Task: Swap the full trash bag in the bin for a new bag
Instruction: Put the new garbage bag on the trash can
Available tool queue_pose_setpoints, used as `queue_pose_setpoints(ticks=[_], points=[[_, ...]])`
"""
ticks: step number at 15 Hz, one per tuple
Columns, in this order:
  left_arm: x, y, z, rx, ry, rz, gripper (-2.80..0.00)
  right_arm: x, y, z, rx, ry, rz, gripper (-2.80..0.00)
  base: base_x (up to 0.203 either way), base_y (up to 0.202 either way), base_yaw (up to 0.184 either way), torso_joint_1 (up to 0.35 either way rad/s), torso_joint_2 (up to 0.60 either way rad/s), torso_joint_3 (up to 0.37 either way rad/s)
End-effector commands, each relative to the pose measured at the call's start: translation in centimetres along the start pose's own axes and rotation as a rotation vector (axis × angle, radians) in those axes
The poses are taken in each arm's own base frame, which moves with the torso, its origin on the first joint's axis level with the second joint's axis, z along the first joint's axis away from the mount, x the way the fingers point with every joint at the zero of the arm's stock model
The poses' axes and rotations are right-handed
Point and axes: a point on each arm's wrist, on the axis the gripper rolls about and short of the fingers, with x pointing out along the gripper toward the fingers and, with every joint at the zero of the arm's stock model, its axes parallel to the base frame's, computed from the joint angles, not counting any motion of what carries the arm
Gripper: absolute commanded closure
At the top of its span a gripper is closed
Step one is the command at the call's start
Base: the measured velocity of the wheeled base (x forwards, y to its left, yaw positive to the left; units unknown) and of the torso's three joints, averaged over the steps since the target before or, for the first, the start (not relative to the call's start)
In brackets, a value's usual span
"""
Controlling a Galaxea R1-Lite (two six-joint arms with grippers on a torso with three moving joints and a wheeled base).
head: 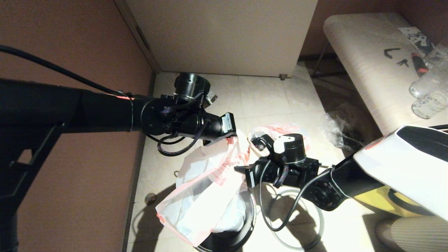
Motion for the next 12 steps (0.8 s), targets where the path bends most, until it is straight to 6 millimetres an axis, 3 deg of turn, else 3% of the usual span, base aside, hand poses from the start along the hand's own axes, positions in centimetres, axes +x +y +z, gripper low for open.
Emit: queue_pose_setpoints(ticks=[1, 3, 4, 7, 9, 12], points=[[0.1, 0.1, -0.1, 0.003, 0.005, 0.005, 0.0, -1.0, -0.1, 0.2, 0.005, -0.001, -0.012, 0.0, 0.0, 0.0, 0.0, 0.0, 0.0, 0.0], [0.4, 0.4, -0.2, 0.042, 0.007, 0.021, 0.0, -1.2, -0.3, -0.5, 0.015, 0.021, -0.024, 0.0, 0.0, 0.0, 0.0, 0.0, 0.0, 0.0], [0.4, 0.5, -0.1, 0.057, -0.007, 0.049, -2.8, -1.3, -0.4, -0.9, 0.02, 0.031, -0.027, 0.0, 0.0, 0.0, 0.0, 0.0, 0.0, 0.0], [-1.5, 0.2, -0.4, 0.072, -0.02, 0.093, -2.8, -1.7, -1.3, -1.0, 0.029, 0.033, -0.049, 0.0, 0.0, 0.0, 0.0, 0.0, 0.0, 0.0], [-3.3, 1.0, -2.3, 0.093, 0.012, 0.191, -2.8, -2.3, -1.5, -0.5, 0.03, 0.021, -0.061, 0.0, 0.0, 0.0, 0.0, 0.0, 0.0, 0.0], [-8.3, 1.4, -5.0, 0.118, -0.036, 0.336, -2.8, -2.8, -2.1, 0.1, 0.027, -0.004, -0.112, 0.0, 0.0, 0.0, 0.0, 0.0, 0.0, 0.0]])
